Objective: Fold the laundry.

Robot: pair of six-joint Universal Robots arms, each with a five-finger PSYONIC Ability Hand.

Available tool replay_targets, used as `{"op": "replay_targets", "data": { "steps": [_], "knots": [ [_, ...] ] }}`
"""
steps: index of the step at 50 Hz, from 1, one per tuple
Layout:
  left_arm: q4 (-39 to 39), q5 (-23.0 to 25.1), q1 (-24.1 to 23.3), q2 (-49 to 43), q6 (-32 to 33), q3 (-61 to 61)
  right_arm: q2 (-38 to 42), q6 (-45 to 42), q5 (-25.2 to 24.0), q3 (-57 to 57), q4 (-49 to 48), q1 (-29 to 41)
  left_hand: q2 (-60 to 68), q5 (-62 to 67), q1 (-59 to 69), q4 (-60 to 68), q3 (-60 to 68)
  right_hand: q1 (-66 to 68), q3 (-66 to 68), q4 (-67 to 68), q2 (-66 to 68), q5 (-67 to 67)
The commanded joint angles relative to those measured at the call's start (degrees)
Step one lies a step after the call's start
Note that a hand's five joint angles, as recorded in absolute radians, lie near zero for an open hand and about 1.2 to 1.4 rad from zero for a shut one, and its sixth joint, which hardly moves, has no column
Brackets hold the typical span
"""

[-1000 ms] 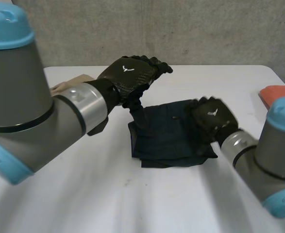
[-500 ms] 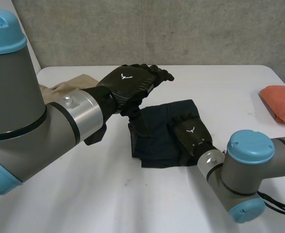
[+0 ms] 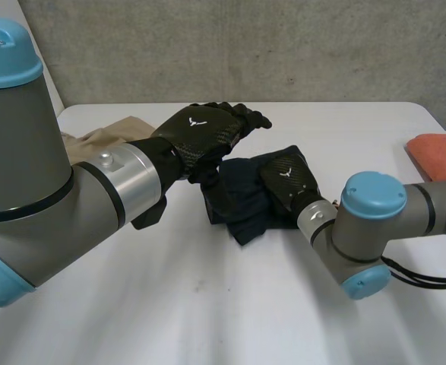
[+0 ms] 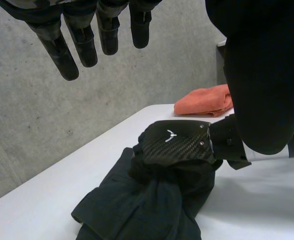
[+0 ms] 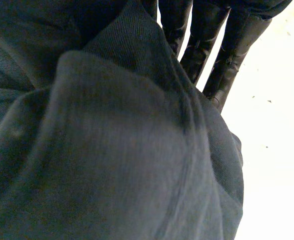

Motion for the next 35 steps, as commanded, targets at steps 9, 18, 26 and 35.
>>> {"op": "replay_targets", "data": {
  "steps": [9,18,26,35],
  "knots": [
    [0.04,0.06,0.46,0.10,-0.19,0.17,-7.32,-4.81,-8.25,-0.13,11.35,-15.87,-1.24,-2.29,0.33,-1.39,-1.90,30.08,14.43,12.94,12.87,21.07],
    [0.04,0.06,0.64,0.10,-0.71,0.17,-8.73,-8.78,-16.78,-1.09,11.97,-25.89,-1.07,-2.12,0.50,-1.22,-1.74,30.08,14.43,12.94,12.87,21.07],
    [0.12,0.06,0.73,0.10,-0.80,0.26,-5.66,-8.08,-23.11,-8.38,11.53,-31.00,-1.07,-2.12,0.50,-1.22,-1.74,30.08,14.43,12.94,12.87,21.07],
    [0.12,0.06,1.08,0.10,-0.98,0.26,-5.83,0.42,-23.03,-19.36,3.55,-32.49,-1.07,-2.12,0.50,-1.22,-1.74,30.08,14.43,12.94,12.87,21.07]
  ]
}}
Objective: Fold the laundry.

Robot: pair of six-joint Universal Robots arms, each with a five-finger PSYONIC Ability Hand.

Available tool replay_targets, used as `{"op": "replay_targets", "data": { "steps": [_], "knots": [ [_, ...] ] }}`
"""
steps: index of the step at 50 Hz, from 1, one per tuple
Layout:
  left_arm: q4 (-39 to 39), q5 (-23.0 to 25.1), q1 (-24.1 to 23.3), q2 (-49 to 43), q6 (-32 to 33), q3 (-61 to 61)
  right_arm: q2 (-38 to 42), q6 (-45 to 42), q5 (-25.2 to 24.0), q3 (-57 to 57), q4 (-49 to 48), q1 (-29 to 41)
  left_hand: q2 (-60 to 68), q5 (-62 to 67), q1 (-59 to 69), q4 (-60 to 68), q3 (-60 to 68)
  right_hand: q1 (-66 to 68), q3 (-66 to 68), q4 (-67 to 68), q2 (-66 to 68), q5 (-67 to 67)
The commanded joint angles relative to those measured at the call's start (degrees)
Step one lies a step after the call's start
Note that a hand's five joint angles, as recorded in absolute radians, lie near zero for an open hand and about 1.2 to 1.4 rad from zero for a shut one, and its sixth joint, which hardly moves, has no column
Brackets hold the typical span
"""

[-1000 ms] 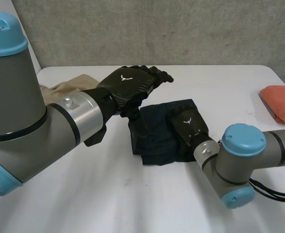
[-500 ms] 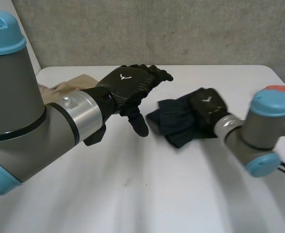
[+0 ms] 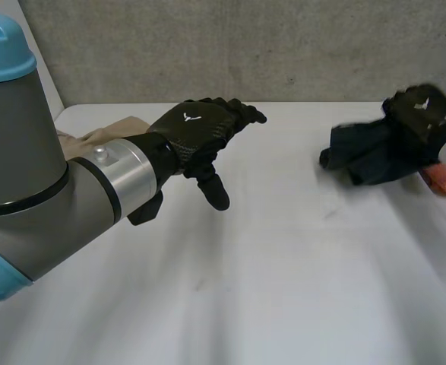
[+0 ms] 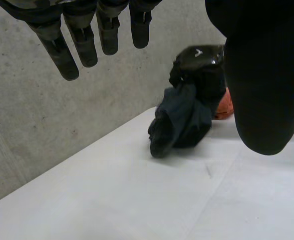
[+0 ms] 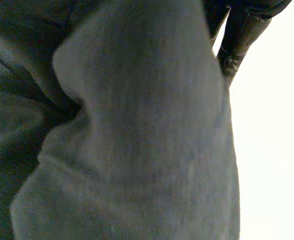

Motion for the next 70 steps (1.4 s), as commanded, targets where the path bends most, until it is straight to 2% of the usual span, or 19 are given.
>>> {"op": "replay_targets", "data": {
  "steps": [1,5,10,18,23,27,40,41,42,44,48,55,59,60,63,64,66,68,70],
  "knots": [
    [0.00,0.00,0.15,0.00,-0.21,-0.04,-0.25,9.06,0.47,-7.93,-7.98,-1.37,-1.07,-2.12,0.49,-1.24,-1.74,26.81,13.51,12.88,12.80,18.08],
    [0.00,0.00,0.15,0.00,-1.27,-0.04,0.72,16.19,0.21,-11.80,-12.47,-5.15,-1.07,-2.12,0.49,-1.24,-1.74,26.81,13.51,12.88,12.80,18.08],
    [0.00,0.00,0.06,0.09,-1.88,-0.04,3.70,18.66,-1.72,-16.20,-14.06,-8.75,-0.90,-1.95,0.66,-1.07,-1.57,26.81,13.51,12.88,12.80,18.08],
    [0.09,0.00,-0.11,0.44,-2.06,-0.12,9.94,19.01,-11.56,-19.37,-14.59,-16.31,-0.90,-1.95,0.66,-1.07,-1.57,26.81,13.51,12.88,12.80,18.08],
    [0.09,0.00,-0.11,0.44,-2.06,-0.21,14.16,19.01,-19.55,-17.36,-14.67,-20.88,-0.90,-1.95,0.66,-1.07,-1.57,26.81,13.51,12.88,12.80,18.08],
    [0.26,-0.09,-0.11,0.44,-2.15,-0.21,15.74,19.01,-23.68,-15.16,-14.94,-23.95,-0.90,-1.95,0.66,-1.07,-1.57,26.81,13.51,12.88,12.80,18.08],
    [0.53,0.00,-0.11,0.44,-2.94,-0.30,15.58,18.92,-31.43,-11.02,-15.65,-31.79,-0.73,-1.79,0.83,-0.90,-1.40,25.20,11.90,11.27,11.20,16.48],
    [0.53,-0.09,-0.11,0.44,-3.03,-0.30,14.79,19.10,-31.35,-10.58,-14.95,-32.22,-0.73,-1.79,0.83,-0.90,-1.40,-24.28,-37.57,-38.21,-38.28,-33.00],
    [0.53,0.00,-0.02,0.44,-3.11,-0.30,14.17,19.10,-31.00,-10.14,-14.50,-32.23,-0.73,-1.79,0.83,-0.90,-1.40,-43.19,-56.49,-57.12,-57.20,-51.92],
    [0.61,0.00,-0.02,0.44,-3.29,-0.21,12.42,19.10,-30.73,-9.53,-13.10,-32.49,-0.73,-1.79,0.83,-0.90,-1.40,-43.19,-56.49,-57.12,-57.20,-51.92],
    [0.70,0.00,-0.02,0.44,-3.29,-0.21,7.24,19.10,-28.54,-8.73,-7.13,-33.54,-0.73,-1.79,0.83,-0.90,-1.40,-43.19,-56.49,-57.12,-57.20,-51.92],
    [0.70,-0.09,0.06,0.79,-3.29,-0.21,0.11,15.42,-15.36,-10.76,6.58,-35.13,-0.73,-1.79,0.83,-0.90,-1.40,-43.19,-56.49,-57.12,-57.20,-51.92],
    [0.79,0.00,0.41,1.40,-3.29,-0.21,-5.25,3.13,-7.81,-10.58,16.16,-34.95,-0.73,-1.79,0.83,-0.90,-1.40,-43.19,-56.49,-57.12,-57.20,-51.92],
    [0.79,0.00,0.68,1.58,-3.29,-0.21,-7.43,-2.99,-2.83,-10.41,18.87,-34.43,-0.90,-1.95,0.66,-1.07,-1.57,-43.19,-56.49,-57.12,-57.20,-51.92],
    [1.05,-0.09,1.20,1.84,-3.29,-0.12,-10.43,-10.85,6.42,-10.58,20.39,-33.55,-1.07,-2.12,0.49,-1.24,-1.74,-43.19,-56.49,-57.12,-57.20,-51.92],
    [1.58,-0.09,1.47,2.11,-3.29,-0.04,-11.83,-14.09,11.67,-10.14,19.96,-31.28,-1.23,-2.29,0.33,-1.41,-1.90,-43.19,-56.49,-57.12,-57.20,-51.92],
    [2.19,-0.18,1.73,2.54,-3.29,-0.12,-13.07,-14.48,15.92,-9.88,18.73,-26.45,-1.07,-2.12,0.49,-1.24,-1.74,-43.19,-56.49,-57.12,-57.20,-51.92],
    [3.34,-0.35,2.43,3.07,-3.20,-0.30,-14.48,-12.56,18.39,-8.57,15.50,-17.52,-1.07,-2.12,0.49,-1.24,-1.74,-43.19,-56.49,-57.12,-57.20,-51.92],
    [3.86,-0.53,2.96,3.34,-3.20,-0.30,-15.62,-10.27,18.58,-6.29,12.76,-12.21,-1.24,-2.29,0.33,-1.41,-1.90,-43.19,-56.49,-57.12,-57.20,-51.92]
  ]
}}
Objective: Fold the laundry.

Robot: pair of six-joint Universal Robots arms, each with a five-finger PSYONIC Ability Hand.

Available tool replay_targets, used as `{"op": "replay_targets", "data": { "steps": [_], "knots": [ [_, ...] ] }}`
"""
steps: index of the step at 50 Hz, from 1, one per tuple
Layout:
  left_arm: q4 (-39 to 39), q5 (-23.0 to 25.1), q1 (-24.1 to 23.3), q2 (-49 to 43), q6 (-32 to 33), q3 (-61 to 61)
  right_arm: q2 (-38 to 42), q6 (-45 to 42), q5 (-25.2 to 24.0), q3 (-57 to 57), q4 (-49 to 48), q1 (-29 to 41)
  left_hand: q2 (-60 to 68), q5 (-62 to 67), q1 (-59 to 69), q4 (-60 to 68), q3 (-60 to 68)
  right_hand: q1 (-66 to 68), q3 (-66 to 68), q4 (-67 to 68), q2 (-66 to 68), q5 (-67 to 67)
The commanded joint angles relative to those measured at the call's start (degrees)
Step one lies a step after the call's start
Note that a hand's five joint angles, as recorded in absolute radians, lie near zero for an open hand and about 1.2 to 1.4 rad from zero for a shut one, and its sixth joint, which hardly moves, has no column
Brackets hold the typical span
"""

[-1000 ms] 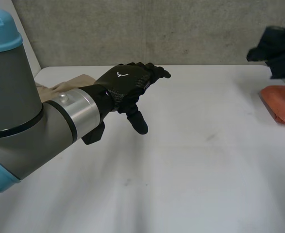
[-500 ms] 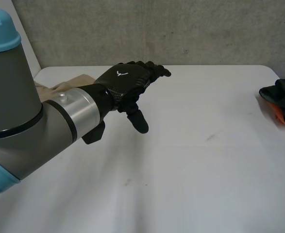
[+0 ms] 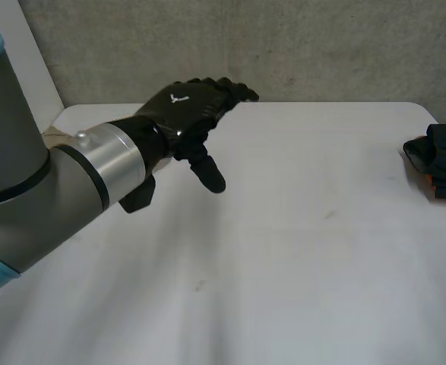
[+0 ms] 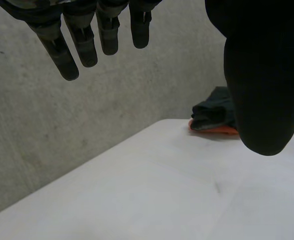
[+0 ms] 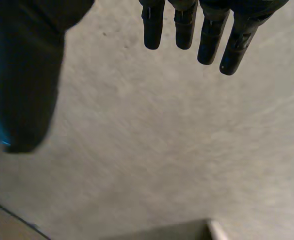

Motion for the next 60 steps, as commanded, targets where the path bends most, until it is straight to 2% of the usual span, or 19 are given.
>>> {"op": "replay_targets", "data": {
  "steps": [1,6,10,15,18,25,30,33,39,43,44,45,47,51,52,55,56,59,60],
  "knots": [
    [2.79,-0.61,2.50,1.46,0.17,-0.13,-5.87,-0.10,11.41,5.54,-7.85,20.59,-1.24,-2.29,0.33,-1.41,-1.90,-1.81,-2.32,-3.63,-2.86,-3.63],
    [4.64,-0.70,6.80,1.82,0.88,-0.13,-15.08,10.25,11.15,17.56,-15.76,32.80,-1.57,-2.63,0.00,-1.75,-2.24,-1.81,-2.32,-3.63,-2.86,-3.63],
    [7.19,-0.61,12.16,1.55,1.05,-0.22,-16.69,17.38,10.97,24.86,-19.02,42.46,-1.57,-2.63,0.00,-1.75,-2.24,-1.81,-2.32,-3.63,-2.86,-3.63],
    [11.49,-0.52,18.05,-1.43,2.19,0.04,-16.51,19.60,11.06,32.79,-19.56,51.45,-1.57,-2.63,0.00,-1.75,-2.24,-1.81,-2.32,-3.63,-2.86,-3.63],
    [14.92,0.00,21.83,-6.87,5.26,1.09,-15.81,18.55,11.06,36.91,-19.29,55.58,-1.41,-2.46,0.16,-1.58,-2.07,-1.81,-2.32,-3.63,-2.86,-3.63],
    [17.04,2.28,29.74,-22.05,17.46,7.58,-14.32,15.47,11.85,42.99,-19.03,59.20,-0.40,-1.45,1.17,-0.57,-1.07,-1.81,-2.32,-3.63,-2.86,-3.63],
    [13.70,3.26,30.81,-31.66,24.68,12.69,-13.96,15.03,11.94,46.51,-19.47,59.11,0.11,-0.94,1.68,-0.06,-0.56,-1.81,-2.32,-3.63,-2.86,-3.63],
    [12.64,2.73,30.98,-36.04,28.19,14.80,-13.96,14.94,11.76,48.09,-19.47,58.94,0.11,-0.94,1.68,-0.06,-0.56,-1.81,-2.32,-3.63,-2.86,-3.63],
    [13.26,-0.43,31.07,-41.07,29.62,19.46,-14.05,14.94,11.67,49.76,-19.47,56.92,6.64,5.58,8.21,6.46,5.97,-1.81,-2.32,-3.63,-2.86,-3.63],
    [14.31,-2.10,31.07,-44.06,29.88,22.36,-13.96,14.94,11.50,50.11,-19.47,56.12,30.31,29.26,31.88,30.14,29.64,-1.81,-2.32,-3.63,-2.86,-3.63],
    [15.01,-2.45,31.07,-44.67,29.97,22.98,-13.96,14.94,11.67,50.20,-19.47,56.04,55.20,54.15,56.77,55.03,54.53,-1.81,-2.32,-3.63,-2.86,-3.63],
    [15.54,-2.63,31.07,-44.76,29.88,22.98,-13.96,14.94,11.76,50.20,-19.47,56.04,68.25,67.19,69.82,68.08,67.58,-1.81,-2.32,-3.63,-2.86,-3.63],
    [16.68,-3.68,30.72,-44.33,29.71,22.55,-13.96,14.94,11.85,50.20,-19.47,55.95,68.38,67.33,69.95,68.21,67.71,-1.81,-2.32,-3.63,-2.86,-3.63],
    [19.67,-9.04,27.74,-38.55,28.48,17.37,-14.05,15.03,12.20,50.29,-19.47,55.68,68.38,67.33,69.95,68.21,67.71,-1.81,-2.32,-3.63,-2.86,-3.63],
    [21.50,-10.62,25.47,-33.57,27.43,14.05,-14.05,15.03,12.29,50.29,-19.47,55.60,68.38,67.33,69.95,68.21,67.71,-1.81,-2.32,-3.63,-2.86,-3.63],
    [25.46,-11.07,21.42,-26.51,24.88,8.50,-14.05,15.03,12.38,50.29,-19.47,55.07,68.38,67.33,69.95,68.21,67.71,-1.81,-2.32,-3.63,-2.86,-3.63],
    [28.00,-11.07,18.71,-22.66,22.61,4.74,-14.05,15.03,12.38,50.29,-19.47,54.98,68.38,67.33,69.95,68.21,67.71,-1.81,-2.32,-3.63,-2.86,-3.63],
    [30.39,-11.07,14.39,-18.59,18.82,0.23,-14.23,15.21,12.46,50.20,-19.47,54.10,68.38,67.33,69.95,68.21,67.71,-1.81,-2.32,-3.63,-2.86,-3.63],
    [30.83,-10.98,11.33,-16.57,16.11,-2.04,-14.31,15.29,12.55,50.20,-19.56,53.75,68.38,67.33,69.95,68.21,67.71,-1.81,-2.32,-3.63,-2.86,-3.63]
  ]
}}
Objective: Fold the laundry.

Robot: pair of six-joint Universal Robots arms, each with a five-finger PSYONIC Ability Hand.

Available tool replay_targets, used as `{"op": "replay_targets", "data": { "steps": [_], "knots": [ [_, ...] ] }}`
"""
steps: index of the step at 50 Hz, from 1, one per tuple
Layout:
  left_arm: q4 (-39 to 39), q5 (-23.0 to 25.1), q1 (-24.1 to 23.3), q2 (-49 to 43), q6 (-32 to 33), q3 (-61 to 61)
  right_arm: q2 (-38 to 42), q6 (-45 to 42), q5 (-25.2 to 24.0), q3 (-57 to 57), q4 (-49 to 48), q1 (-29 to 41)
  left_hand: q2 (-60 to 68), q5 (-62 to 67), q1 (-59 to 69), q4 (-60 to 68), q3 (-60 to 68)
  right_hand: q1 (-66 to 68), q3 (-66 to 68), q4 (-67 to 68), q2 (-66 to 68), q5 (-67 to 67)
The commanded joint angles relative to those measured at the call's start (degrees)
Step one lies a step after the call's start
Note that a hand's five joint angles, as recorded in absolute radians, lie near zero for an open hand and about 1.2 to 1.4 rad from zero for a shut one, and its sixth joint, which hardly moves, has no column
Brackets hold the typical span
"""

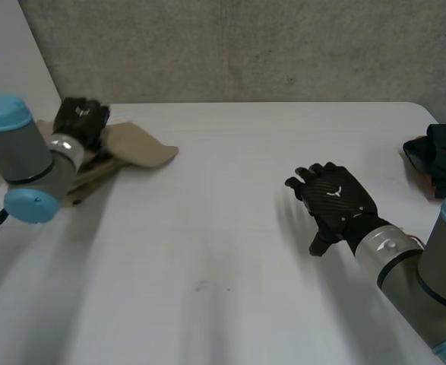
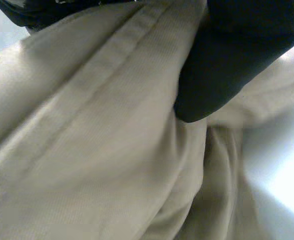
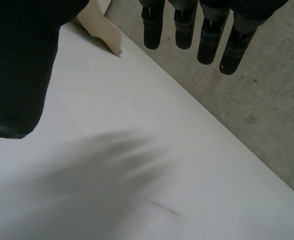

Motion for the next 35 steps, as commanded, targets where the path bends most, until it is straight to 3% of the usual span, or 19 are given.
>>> {"op": "replay_targets", "data": {
  "steps": [1,7,10,13,14,16,21,27,35],
  "knots": [
    [7.39,-0.91,-14.16,15.79,-11.41,-15.43,-0.43,0.33,0.43,-0.10,-0.09,-1.66,12.79,14.73,16.08,11.92,14.56,-1.80,-2.31,-3.63,-2.86,-3.35],
    [5.11,-0.82,-30.05,13.97,-18.97,-19.92,-0.70,0.68,2.36,-0.37,0.08,-2.98,12.79,14.73,16.08,11.92,14.56,-1.80,-2.31,-3.63,-2.86,-3.35],
    [3.96,-0.91,-34.30,10.97,-20.04,-19.75,-0.79,0.68,3.33,-0.37,0.00,-3.94,12.79,14.73,16.08,11.92,14.56,-1.80,-2.31,-3.63,-2.86,-3.35],
    [2.38,-0.91,-36.68,9.56,-20.30,-19.40,-0.70,0.77,3.25,-0.37,-0.09,-4.91,-41.03,-39.09,-37.74,-41.90,-39.26,-1.80,-2.31,-3.63,-2.86,-3.35],
    [1.94,-0.91,-36.68,9.82,-20.30,-19.40,-0.70,0.77,3.25,-0.37,-0.18,-5.18,-50.84,-48.90,-47.55,-51.71,-49.07,-1.80,-2.31,-3.63,-2.86,-3.35],
    [1.50,-1.00,-36.59,11.83,-20.48,-19.74,-0.61,0.77,3.07,-0.37,-0.18,-5.96,-56.65,-54.70,-53.36,-57.52,-54.87,-1.80,-2.31,-3.63,-2.86,-3.35],
    [1.06,-1.44,-33.09,18.07,-20.39,-21.24,-0.61,0.77,2.63,-0.45,-0.18,-6.50,-57.00,-55.05,-53.71,-57.87,-55.22,-1.80,-2.31,-3.63,-2.86,-3.35],
    [0.97,-1.09,-23.61,25.80,-19.69,-27.20,-0.61,0.68,1.84,-0.80,0.70,-6.32,-55.99,-54.05,-52.70,-56.86,-54.22,-1.80,-2.31,-3.63,-2.86,-3.35],
    [0.80,0.31,-15.24,27.84,-18.64,-31.70,-0.96,0.77,0.52,-1.16,3.95,-5.79,-51.45,-49.51,-48.17,-52.32,-49.68,-1.80,-2.31,-3.63,-2.86,-3.35]
  ]
}}
